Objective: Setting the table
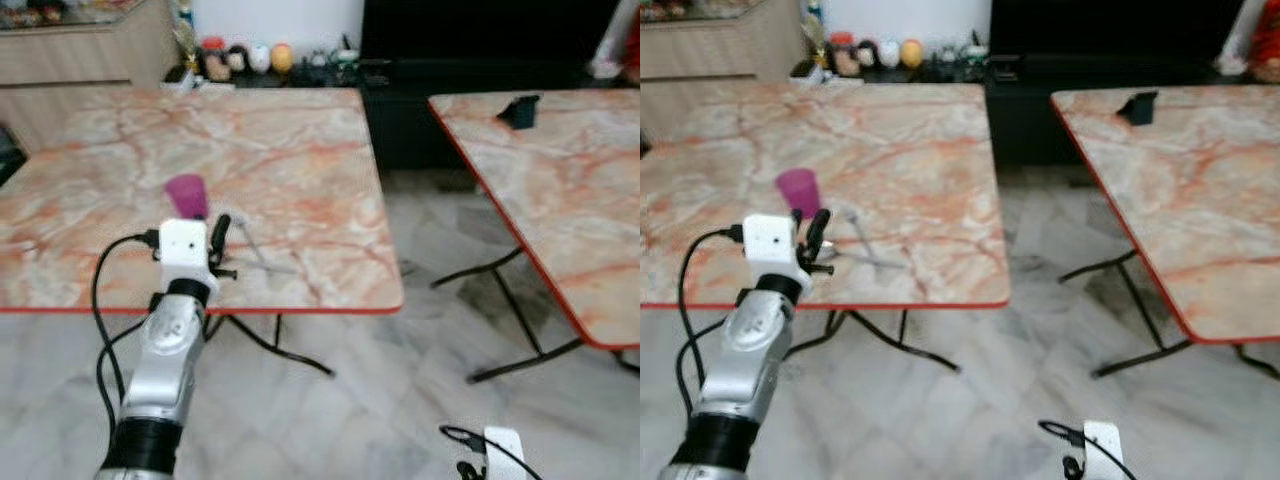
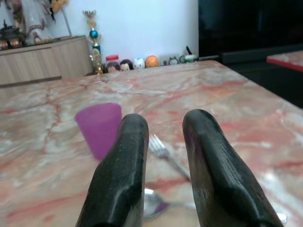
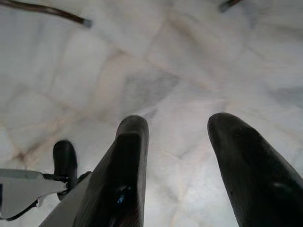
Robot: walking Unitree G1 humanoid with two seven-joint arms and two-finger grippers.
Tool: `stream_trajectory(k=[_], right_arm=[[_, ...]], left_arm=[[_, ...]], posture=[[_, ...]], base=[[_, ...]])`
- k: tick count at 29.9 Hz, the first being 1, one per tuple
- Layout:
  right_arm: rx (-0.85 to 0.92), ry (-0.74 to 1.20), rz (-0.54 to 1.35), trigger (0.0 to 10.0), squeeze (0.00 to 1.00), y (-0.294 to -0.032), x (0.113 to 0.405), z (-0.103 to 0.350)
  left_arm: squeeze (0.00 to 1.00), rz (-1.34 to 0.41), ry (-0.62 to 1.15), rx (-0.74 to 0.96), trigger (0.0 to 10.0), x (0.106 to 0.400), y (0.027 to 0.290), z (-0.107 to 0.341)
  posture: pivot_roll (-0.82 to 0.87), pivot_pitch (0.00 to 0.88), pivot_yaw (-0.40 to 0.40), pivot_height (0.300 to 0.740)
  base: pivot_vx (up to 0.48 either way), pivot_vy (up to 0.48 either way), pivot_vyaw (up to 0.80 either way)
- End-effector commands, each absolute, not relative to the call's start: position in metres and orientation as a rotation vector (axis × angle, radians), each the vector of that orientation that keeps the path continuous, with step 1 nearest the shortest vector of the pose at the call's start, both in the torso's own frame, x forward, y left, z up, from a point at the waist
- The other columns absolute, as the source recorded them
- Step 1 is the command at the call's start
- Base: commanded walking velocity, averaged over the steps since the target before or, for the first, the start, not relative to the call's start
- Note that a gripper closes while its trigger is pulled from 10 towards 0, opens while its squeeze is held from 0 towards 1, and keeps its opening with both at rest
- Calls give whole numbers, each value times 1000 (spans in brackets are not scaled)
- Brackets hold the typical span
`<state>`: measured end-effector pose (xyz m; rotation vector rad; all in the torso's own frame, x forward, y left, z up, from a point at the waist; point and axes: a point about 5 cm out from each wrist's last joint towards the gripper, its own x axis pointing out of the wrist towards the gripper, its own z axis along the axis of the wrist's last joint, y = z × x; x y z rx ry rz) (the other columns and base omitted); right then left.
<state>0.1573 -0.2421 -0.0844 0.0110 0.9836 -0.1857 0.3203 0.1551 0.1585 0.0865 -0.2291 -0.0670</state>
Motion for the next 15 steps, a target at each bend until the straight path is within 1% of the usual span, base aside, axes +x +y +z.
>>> stream_trajectory(k=[1,7,9,15], right_arm=[[22,975,-180,10000,0,-239,160,-84],[20,976,-173,10000,0,-238,160,-84],[22,976,-173,10000,0,-238,160,-84],[38,980,-179,10000,0,-238,159,-85]], left_arm=[[0,-48,-247,104,10000,321,164,163],[0,-45,-249,101,10000,320,164,163],[0,-32,-245,106,10000,320,166,162],[0,53,-230,102,10000,318,179,157]], posture=[[126,0,-9,727],[128,0,-9,727],[128,0,-8,727],[128,0,-8,727]], base=[[0,0,800],[0,0,800],[0,0,609],[0,0,0]])
